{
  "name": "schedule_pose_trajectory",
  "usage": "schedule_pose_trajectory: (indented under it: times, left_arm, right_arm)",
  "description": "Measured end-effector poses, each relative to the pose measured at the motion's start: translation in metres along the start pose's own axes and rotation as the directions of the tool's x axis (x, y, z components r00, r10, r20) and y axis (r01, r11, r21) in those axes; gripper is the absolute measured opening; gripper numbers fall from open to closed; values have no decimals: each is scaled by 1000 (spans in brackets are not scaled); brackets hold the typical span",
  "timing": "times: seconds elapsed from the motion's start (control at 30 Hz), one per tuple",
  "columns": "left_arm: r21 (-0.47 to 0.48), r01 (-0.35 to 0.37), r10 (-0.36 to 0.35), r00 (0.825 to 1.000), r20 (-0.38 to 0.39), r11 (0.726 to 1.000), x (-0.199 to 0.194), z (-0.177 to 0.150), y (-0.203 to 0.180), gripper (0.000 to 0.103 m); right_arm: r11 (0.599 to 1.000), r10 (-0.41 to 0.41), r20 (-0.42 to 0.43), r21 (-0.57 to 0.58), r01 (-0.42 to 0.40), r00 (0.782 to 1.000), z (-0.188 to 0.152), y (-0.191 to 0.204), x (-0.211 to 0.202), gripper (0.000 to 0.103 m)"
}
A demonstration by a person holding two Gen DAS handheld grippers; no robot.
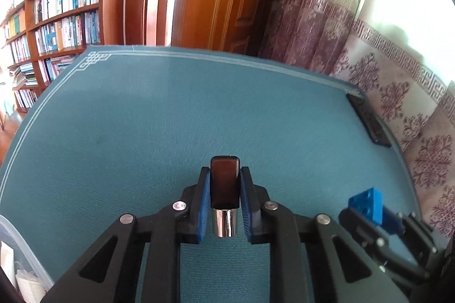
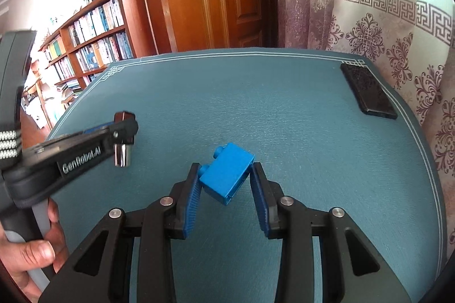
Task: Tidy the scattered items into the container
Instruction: 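Carry the lipstick to the container with the left tool while the right tool carries the blue brick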
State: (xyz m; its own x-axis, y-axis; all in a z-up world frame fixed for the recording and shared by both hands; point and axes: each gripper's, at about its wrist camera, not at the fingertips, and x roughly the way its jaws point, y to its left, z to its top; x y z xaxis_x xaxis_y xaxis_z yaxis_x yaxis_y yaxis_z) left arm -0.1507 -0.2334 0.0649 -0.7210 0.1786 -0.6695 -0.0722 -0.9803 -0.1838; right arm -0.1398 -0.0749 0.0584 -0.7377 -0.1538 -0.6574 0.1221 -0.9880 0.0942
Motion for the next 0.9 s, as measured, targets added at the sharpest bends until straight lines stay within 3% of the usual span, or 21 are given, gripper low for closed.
schedule_pose_trajectory:
  times: [0.3,0.6,0.73,0.83,0.9]
  left_arm:
    - [5,33,-34,996,81,999,-32,16,-5,23]
    - [-14,15,-12,985,172,1000,-74,26,-1,23]
    - [-13,-11,13,978,209,1000,-97,15,-3,23]
    - [-32,20,-13,983,183,999,-106,2,7,23]
    - [-35,1,5,983,181,999,-115,-5,15,23]
  right_arm:
    - [998,-49,19,-33,49,999,-4,17,-29,38]
    - [998,-54,66,-37,57,996,-5,27,-64,38]
    - [998,-38,81,-56,43,996,-6,36,-76,38]
    - [998,-11,87,-66,17,996,-7,47,-80,38]
    - [997,14,87,-72,-8,996,-8,54,-82,38]
